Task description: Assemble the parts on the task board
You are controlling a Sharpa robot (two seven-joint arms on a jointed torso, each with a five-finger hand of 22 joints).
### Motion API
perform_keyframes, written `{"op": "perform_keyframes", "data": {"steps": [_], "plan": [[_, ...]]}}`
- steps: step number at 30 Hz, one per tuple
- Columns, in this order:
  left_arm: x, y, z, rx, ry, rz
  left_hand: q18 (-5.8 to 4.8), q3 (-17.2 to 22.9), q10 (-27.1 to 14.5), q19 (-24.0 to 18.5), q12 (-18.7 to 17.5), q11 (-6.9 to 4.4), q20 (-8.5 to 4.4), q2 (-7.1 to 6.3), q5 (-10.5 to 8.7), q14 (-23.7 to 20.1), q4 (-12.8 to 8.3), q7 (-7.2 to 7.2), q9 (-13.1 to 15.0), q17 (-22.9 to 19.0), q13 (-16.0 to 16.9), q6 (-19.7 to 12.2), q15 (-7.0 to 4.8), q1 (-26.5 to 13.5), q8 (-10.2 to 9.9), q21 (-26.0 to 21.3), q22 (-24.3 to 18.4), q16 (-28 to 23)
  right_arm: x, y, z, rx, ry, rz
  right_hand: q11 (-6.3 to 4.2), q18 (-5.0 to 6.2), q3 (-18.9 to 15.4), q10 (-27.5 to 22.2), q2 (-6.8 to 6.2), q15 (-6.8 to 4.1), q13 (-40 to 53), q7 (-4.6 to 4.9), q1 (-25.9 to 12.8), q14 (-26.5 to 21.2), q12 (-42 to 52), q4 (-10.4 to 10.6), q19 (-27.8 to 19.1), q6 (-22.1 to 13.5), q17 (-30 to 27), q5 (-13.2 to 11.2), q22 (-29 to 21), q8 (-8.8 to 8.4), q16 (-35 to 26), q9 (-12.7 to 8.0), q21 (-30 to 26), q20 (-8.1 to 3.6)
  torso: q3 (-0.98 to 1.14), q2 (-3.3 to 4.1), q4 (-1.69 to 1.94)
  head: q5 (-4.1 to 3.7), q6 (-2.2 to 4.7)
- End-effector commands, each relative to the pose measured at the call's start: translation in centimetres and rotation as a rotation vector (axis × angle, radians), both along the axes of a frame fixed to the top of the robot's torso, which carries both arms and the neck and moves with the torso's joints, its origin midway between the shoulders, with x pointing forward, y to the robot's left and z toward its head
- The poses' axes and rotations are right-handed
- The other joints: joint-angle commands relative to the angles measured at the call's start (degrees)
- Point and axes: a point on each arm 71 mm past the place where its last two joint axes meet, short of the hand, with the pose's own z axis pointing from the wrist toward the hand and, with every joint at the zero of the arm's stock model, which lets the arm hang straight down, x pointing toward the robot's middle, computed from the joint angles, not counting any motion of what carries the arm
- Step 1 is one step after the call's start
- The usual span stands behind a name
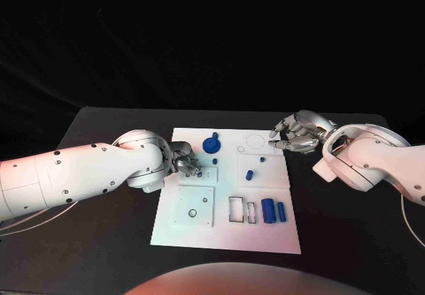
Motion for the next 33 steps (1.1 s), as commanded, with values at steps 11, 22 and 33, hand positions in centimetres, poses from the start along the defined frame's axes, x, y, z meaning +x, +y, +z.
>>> {"op": "perform_keyframes", "data": {"steps": [11, 22, 33], "plan": [[-0.33, -0.16, -0.33, 0.017, 0.041, -0.01, -0.85, 10.1, 0.4, 2.6, 0.4, -0.04, -0.46, -0.29, 0.34, 6.0, -10.3, -0.39, -0.4, 15.1, 0.2, 0.5, -0.52, 0.2, -0.6, -0.1, 12.2, 0.2, -0.12, 0.14, -0.12, -0.009, 0.004, 0.013, -0.24, 0.56, 0.1, -0.1, -0.12, -0.31, -0.1, -0.35, -0.6, 5.9, 0.1, 0.4, -0.3, 0.1, 15.1, 0.4, -0.1, 0.32, 0.2, 0.1, -0.3, -0.11, 0.01, -0.05, 0.06, -0.06, -0.13], [-0.3, 0.07, -0.34, -0.002, 0.049, 0.013, -0.86, 10.1, 0.7, 2.6, 0.5, -0.1, -0.5, -0.16, 1.17, 6.0, -10.6, -0.45, -0.9, 15.1, 0.3, 1.1, -0.57, 0.6, -0.9, -0.1, 12.3, 0.2, -0.13, 0.13, -0.16, -0.009, 0.004, 0.012, -0.26, 0.56, 0.1, 0.0, -0.13, -0.32, -0.1, -0.36, -0.6, 5.9, 0.1, 0.4, -0.3, 0.0, 15.1, 0.6, 0.0, 0.35, 0.2, 0.1, -0.3, -0.12, -0.01, 0.0, 0.03, -0.08, -0.17], [-0.23, 0.05, -0.2, -0.023, 0.043, 0.021, -0.89, 10.8, 0.9, 2.7, 0.6, -0.12, -0.54, 0.27, 0.45, 6.0, -11.2, -0.53, -1.3, 15.1, 0.5, 1.6, -0.61, 1.1, -1.1, 0.0, 12.4, 0.2, -0.16, 0.15, -0.27, -0.009, 0.007, 0.014, -0.27, 0.56, 0.2, -0.1, -0.16, -0.33, -0.1, -0.37, -0.6, 5.9, 0.1, 0.5, -0.3, 0.0, 15.1, 0.8, -0.1, 0.38, 0.2, 0.1, -0.3, -0.13, -0.01, -0.01, 0.04, -0.15, -0.32]]}}
